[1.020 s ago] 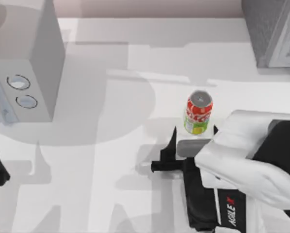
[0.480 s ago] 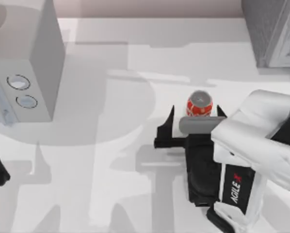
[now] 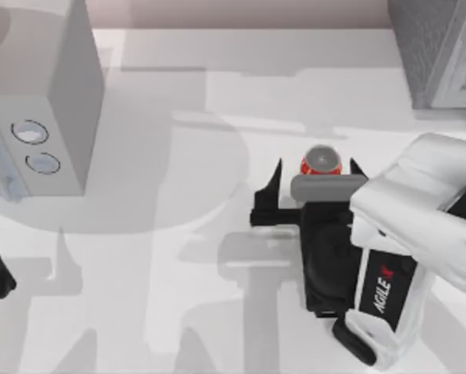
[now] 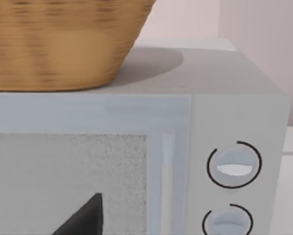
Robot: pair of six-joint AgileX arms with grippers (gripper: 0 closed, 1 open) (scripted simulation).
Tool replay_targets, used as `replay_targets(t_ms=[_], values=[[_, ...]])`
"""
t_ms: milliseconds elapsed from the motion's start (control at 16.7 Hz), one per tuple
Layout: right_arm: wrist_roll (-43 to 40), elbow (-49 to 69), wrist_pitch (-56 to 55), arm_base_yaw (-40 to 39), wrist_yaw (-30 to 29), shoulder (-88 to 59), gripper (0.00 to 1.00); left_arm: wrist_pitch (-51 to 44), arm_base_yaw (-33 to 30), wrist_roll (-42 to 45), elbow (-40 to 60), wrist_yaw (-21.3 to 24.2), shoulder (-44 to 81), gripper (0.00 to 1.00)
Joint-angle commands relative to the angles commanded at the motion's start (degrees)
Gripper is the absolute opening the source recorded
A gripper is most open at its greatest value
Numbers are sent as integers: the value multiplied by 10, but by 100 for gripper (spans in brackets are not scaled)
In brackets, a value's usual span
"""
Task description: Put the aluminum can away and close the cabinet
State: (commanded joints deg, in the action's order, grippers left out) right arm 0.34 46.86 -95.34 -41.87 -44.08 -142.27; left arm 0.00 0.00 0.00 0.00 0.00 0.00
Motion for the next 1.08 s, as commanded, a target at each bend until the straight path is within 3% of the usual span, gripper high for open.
replay_targets(t_ms=[60,840,1080], values=[[0,0,0,0,0,0,100,0,0,0,0,0,0,100],[0,0,0,0,0,0,2,0,0,0,0,0,0,100],[0,0,0,0,0,0,0,0,0,0,0,0,0,100]])
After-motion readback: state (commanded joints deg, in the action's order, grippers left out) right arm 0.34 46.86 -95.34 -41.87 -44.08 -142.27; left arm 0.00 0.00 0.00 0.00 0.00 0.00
